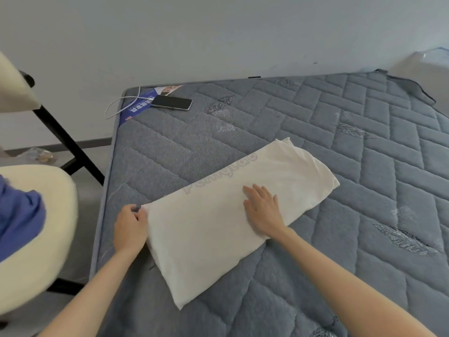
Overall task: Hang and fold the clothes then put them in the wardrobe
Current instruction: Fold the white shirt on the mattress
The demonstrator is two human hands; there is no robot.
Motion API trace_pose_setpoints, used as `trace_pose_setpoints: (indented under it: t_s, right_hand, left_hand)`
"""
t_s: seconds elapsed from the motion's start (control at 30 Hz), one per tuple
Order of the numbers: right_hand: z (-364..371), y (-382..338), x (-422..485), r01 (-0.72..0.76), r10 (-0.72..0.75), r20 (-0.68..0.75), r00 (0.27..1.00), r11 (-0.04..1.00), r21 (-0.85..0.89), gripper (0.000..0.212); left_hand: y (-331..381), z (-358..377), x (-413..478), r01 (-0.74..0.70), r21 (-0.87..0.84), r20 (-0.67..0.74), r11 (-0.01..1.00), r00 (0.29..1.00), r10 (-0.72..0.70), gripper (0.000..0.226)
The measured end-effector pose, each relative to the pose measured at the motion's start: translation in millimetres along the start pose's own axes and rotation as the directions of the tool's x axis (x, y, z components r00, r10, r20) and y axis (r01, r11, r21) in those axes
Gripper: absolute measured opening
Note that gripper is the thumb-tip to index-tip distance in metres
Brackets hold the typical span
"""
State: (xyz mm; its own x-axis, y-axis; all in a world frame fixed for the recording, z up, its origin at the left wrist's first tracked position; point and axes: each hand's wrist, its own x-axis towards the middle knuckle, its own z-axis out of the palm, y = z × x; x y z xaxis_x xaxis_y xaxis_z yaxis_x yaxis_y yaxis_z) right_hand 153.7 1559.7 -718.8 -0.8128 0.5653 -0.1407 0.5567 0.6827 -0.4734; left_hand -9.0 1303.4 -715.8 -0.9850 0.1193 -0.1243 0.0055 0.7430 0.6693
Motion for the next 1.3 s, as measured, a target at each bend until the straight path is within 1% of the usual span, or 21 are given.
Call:
trace_pose_setpoints:
  t_s: [0.13, 0.23, 0.33, 0.37, 0.47, 0.53, 0.57, 0.6, 0.63, 0.7, 0.77, 0.83, 0.9, 0.93, 0.97, 1.03, 1.07, 1.13, 1.2, 1.23, 1.3]
  right_hand:
    - [23, -40, -7, 0.117, -0.120, 0.078, 0.990, 0.992, 0.035, 0.046]
    - [35, -68, -7, 0.171, -0.175, 0.119, 0.977, 0.984, 0.038, 0.046]
    - [44, -89, -6, 0.226, -0.225, 0.157, 0.962, 0.974, 0.011, 0.046]
    - [47, -95, -5, 0.237, -0.235, 0.172, 0.957, 0.971, 0.004, 0.046]
    - [55, -104, -3, 0.222, -0.209, 0.237, 0.949, 0.975, -0.026, 0.046]
    - [60, -103, -4, 0.224, -0.190, 0.284, 0.940, 0.970, -0.091, 0.048]
    - [61, -101, -5, 0.232, -0.188, 0.299, 0.936, 0.965, -0.120, 0.049]
    - [62, -99, -6, 0.242, -0.190, 0.309, 0.932, 0.960, -0.142, 0.050]
    - [62, -97, -7, 0.253, -0.193, 0.319, 0.928, 0.955, -0.157, 0.051]
    - [59, -93, -8, 0.273, -0.206, 0.336, 0.919, 0.948, -0.165, 0.052]
    - [50, -90, -9, 0.273, -0.223, 0.318, 0.921, 0.954, -0.121, 0.051]
    - [36, -86, -11, 0.222, -0.213, 0.206, 0.955, 0.975, -0.024, 0.042]
    - [23, -79, -17, 0.138, -0.141, 0.042, 0.989, 0.989, 0.054, 0.029]
    - [17, -75, -21, 0.089, -0.087, -0.021, 0.996, 0.993, 0.077, 0.025]
    - [9, -68, -27, 0.031, -0.025, -0.053, 0.998, 0.994, 0.101, 0.023]
    - [1, -57, -36, -0.037, 0.042, -0.038, 0.998, 0.990, 0.136, 0.022]
    - [-2, -49, -42, -0.066, 0.071, -0.028, 0.997, 0.986, 0.155, 0.021]
    - [-5, -32, -57, -0.156, 0.169, -0.037, 0.985, 0.961, 0.228, 0.027]
    - [-3, -18, -72, -0.284, 0.305, -0.032, 0.952, 0.917, 0.280, 0.042]
    - [-2, -15, -78, -0.360, 0.370, 0.020, 0.929, 0.887, 0.288, 0.049]
    - [2, -13, -85, -0.516, 0.460, 0.236, 0.856, 0.788, 0.335, 0.059]
  left_hand:
    - [-2, -4, 12, 0.148, -0.111, 0.123, 0.983, 0.983, -0.135, 0.035]
    - [-2, 0, 19, 0.228, -0.248, 0.120, 0.942, 0.972, -0.204, 0.026]
    - [0, 1, 23, 0.253, -0.306, 0.106, 0.918, 0.967, -0.231, 0.015]
    - [0, 2, 24, 0.282, -0.353, 0.117, 0.892, 0.959, -0.257, 0.015]
    - [-4, -1, 30, 0.413, -0.493, 0.199, 0.766, 0.910, -0.363, 0.020]
    - [-9, -4, 34, 0.453, -0.523, 0.238, 0.722, 0.891, -0.386, 0.022]
    - [-10, -4, 35, 0.453, -0.527, 0.243, 0.719, 0.891, -0.382, 0.022]
    - [-11, -4, 34, 0.436, -0.516, 0.232, 0.737, 0.900, -0.370, 0.022]
    - [-11, -3, 33, 0.403, -0.479, 0.204, 0.780, 0.915, -0.348, 0.020]
    - [-9, -2, 29, 0.308, -0.358, 0.122, 0.881, 0.951, -0.283, 0.013]
    - [-4, -4, 26, 0.213, -0.243, 0.051, 0.946, 0.977, -0.207, 0.007]
    - [4, -3, 26, 0.100, -0.099, -0.022, 0.990, 0.994, -0.102, 0.013]
    - [17, 0, 25, -0.051, -0.007, -0.026, 0.999, 0.998, 0.051, 0.024]
    - [25, 3, 25, -0.134, -0.001, 0.024, 0.991, 0.991, 0.134, 0.028]
    - [36, 9, 24, -0.215, -0.010, 0.105, 0.977, 0.971, 0.215, 0.033]
    - [49, 18, 28, -0.347, 0.016, 0.270, 0.938, 0.905, 0.330, 0.042]
    - [55, 24, 30, -0.393, 0.046, 0.351, 0.918, 0.867, 0.353, 0.047]
    - [65, 33, 34, -0.416, 0.102, 0.486, 0.904, 0.813, 0.319, 0.055]
    - [69, 41, 37, -0.420, 0.182, 0.539, 0.889, 0.799, 0.267, 0.061]
    - [70, 43, 38, -0.431, 0.233, 0.547, 0.872, 0.799, 0.249, 0.064]
    - [72, 45, 41, -0.442, 0.298, 0.558, 0.846, 0.800, 0.221, 0.066]
